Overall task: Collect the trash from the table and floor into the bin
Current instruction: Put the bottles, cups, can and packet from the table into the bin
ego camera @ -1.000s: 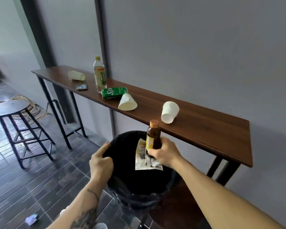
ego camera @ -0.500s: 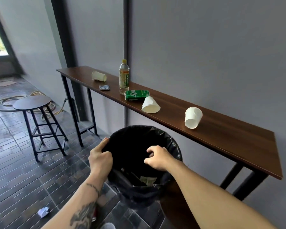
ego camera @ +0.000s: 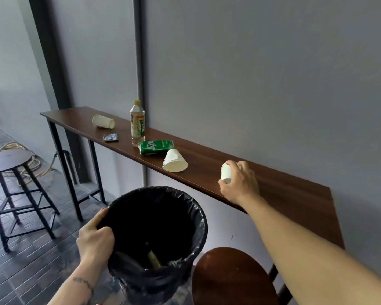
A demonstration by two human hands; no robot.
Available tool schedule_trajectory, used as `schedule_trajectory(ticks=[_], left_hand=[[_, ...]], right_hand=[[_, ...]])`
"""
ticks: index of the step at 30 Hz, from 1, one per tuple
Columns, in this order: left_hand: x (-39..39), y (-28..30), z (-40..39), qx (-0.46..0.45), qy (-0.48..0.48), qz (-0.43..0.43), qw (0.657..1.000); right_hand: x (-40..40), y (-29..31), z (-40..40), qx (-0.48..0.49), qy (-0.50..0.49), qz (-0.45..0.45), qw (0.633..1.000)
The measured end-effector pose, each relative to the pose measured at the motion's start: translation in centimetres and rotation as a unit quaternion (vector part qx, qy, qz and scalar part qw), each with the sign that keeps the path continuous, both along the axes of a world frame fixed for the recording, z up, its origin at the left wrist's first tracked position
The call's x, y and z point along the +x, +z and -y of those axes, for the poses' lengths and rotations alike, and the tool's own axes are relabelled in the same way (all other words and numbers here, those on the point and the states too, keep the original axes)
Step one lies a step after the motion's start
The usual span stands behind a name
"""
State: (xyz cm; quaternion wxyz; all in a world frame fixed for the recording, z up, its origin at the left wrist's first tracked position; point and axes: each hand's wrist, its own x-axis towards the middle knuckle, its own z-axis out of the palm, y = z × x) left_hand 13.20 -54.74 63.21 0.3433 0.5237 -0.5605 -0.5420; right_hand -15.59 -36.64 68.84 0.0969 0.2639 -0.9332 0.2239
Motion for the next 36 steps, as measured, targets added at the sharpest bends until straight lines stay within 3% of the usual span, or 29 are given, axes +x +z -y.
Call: schedule_trajectory(ticks=[7, 13, 17, 21, 24, 27, 29, 33, 36], left_hand=[[-2.7, -1.2, 1.1, -0.008, 0.009, 0.024, 1.0], [-3.9, -2.1, 2.3, -0.007, 0.029, 0.007, 1.0], [-3.5, -2.8, 3.4, -0.002, 0.039, 0.002, 0.999], [-3.4, -2.6, 4.9, -0.002, 0.043, -0.017, 0.999], [-2.8, -2.4, 6.4, 0.002, 0.032, -0.021, 0.999], [-1.9, -2.5, 8.7, 0.007, 0.023, -0.022, 0.999], [-1.1, -2.6, 10.6, 0.015, 0.017, -0.023, 0.999], [0.2, -2.6, 14.9, 0.018, -0.018, -0.027, 0.999], [1.0, -2.5, 18.2, 0.017, -0.044, -0.039, 0.998]], right_hand=[[-4.3, -3.4, 2.1, -0.03, -0.029, 0.069, 0.997], [-4.7, -5.0, 3.8, -0.173, -0.002, 0.004, 0.985], [-0.2, -3.3, 5.9, -0.264, 0.115, -0.014, 0.957], [6.5, -3.3, 9.2, -0.171, 0.331, 0.084, 0.924], [9.6, -5.1, 12.1, -0.058, 0.392, 0.127, 0.909], [10.9, -6.1, 14.9, 0.014, 0.395, 0.159, 0.905], [11.0, -5.8, 16.5, 0.003, 0.384, 0.14, 0.913], [8.6, -3.3, 19.3, -0.068, 0.297, -0.008, 0.953], [5.9, -1.3, 21.1, -0.015, 0.167, -0.087, 0.982]])
